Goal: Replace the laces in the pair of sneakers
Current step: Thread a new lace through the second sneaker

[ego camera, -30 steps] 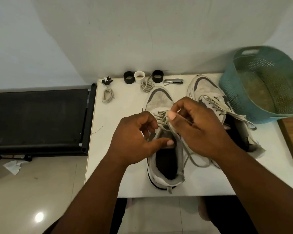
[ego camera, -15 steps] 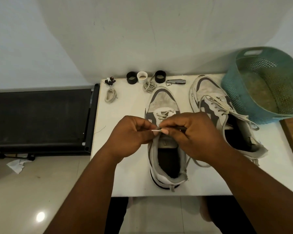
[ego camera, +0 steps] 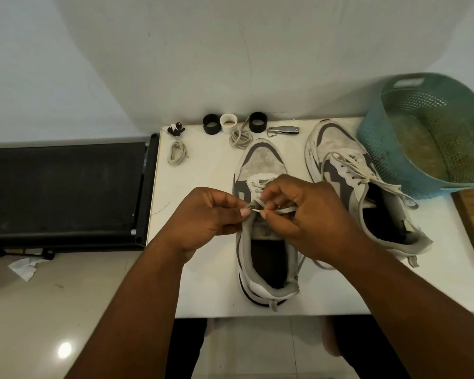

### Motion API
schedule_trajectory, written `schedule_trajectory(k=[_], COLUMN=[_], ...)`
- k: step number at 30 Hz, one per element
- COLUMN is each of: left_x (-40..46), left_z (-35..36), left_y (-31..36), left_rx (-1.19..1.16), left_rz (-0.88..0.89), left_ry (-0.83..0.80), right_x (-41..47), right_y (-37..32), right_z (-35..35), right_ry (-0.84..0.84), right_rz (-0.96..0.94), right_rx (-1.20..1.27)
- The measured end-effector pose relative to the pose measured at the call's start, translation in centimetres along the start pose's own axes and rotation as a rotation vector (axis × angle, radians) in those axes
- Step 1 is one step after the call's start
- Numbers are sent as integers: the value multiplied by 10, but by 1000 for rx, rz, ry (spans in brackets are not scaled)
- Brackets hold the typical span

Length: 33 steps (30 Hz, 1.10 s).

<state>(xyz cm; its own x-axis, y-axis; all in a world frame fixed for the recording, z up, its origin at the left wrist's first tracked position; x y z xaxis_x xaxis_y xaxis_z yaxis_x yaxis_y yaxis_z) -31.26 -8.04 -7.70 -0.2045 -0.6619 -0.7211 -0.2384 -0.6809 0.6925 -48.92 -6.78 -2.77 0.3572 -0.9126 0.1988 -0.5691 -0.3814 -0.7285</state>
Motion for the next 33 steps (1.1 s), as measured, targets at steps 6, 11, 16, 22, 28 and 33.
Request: schedule_trajectory(k=[6,11,16,22,28,33], left_x=[-3,-1,-1,-9,-20,-16], left_z=[2,0,5,5,-15,-5], left_y=[4,4,4,25,35,21], left_rx=[16,-25,62,-586,345,315], left_rz=[64,92,120,331,440,364], left_ry=[-7,-11,8,-128,224,6], right_x=[0,-2,-4,-5,-5,-5], right_y=[-3,3,7,14,23,28], right_z=[1,4,10,1,-3,-5], right_ry=[46,63,82,80,2,-66], right_rz=[18,46,72,75,100,139], right_rx=[0,-34,-31,45,-37,-114])
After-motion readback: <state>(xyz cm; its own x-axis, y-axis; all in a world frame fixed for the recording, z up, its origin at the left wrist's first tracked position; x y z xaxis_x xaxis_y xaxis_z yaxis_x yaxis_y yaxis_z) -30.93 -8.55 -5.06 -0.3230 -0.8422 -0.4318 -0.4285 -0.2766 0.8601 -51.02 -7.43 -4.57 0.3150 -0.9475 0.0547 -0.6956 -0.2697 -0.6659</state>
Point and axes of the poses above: each hand's wrist, its own x-axis towards the middle knuckle, its own z-axis out of the palm, y = z × x, the point moved 7 cm from there along x, towards the middle knuckle, and after that the axes turned 13 degrees about -z, right-handed, at the moved point
